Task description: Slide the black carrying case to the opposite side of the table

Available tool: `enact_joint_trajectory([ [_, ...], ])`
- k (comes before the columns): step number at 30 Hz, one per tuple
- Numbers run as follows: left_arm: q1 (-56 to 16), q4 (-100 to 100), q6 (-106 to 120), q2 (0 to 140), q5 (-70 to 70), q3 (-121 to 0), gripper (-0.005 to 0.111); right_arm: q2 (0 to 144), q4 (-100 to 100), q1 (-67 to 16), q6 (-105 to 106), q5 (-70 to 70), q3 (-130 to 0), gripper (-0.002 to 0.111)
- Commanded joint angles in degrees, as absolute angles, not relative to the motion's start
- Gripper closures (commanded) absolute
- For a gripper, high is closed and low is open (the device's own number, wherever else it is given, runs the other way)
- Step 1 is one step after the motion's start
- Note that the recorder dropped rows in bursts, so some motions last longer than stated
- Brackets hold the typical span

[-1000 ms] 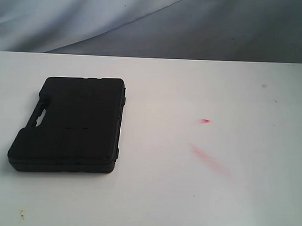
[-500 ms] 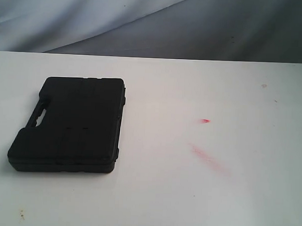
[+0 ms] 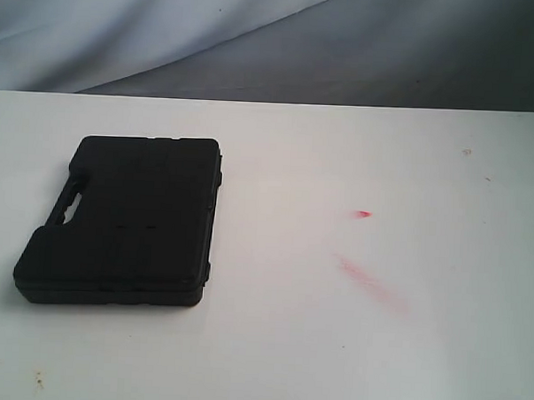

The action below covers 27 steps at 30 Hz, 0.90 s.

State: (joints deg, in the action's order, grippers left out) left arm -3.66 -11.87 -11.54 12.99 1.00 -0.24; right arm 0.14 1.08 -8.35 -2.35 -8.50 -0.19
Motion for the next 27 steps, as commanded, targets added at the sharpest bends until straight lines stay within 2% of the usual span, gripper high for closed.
enact_joint_trajectory([
  [1,-4.0,-9.5,-12.0,10.6,0.5,0.0,0.106,0.0,1.2,-8.0,-1.9,-7.8,0.0,0.108],
  [11,-4.0,-9.3,-11.8,0.3,4.7,0.0,0.106,0.0,1.2,-8.0,-1.9,-7.8,0.0,0.108],
  [21,-4.0,-8.3,-12.0,0.0,7.8,0.0,0.106,0.0,1.2,-8.0,-1.9,-7.8,0.0,0.108],
  [27,-7.8,-6.5,-11.7,0.0,7.6,0.0,0.106,0.0,1.2,-8.0,-1.9,-7.8,0.0,0.108],
])
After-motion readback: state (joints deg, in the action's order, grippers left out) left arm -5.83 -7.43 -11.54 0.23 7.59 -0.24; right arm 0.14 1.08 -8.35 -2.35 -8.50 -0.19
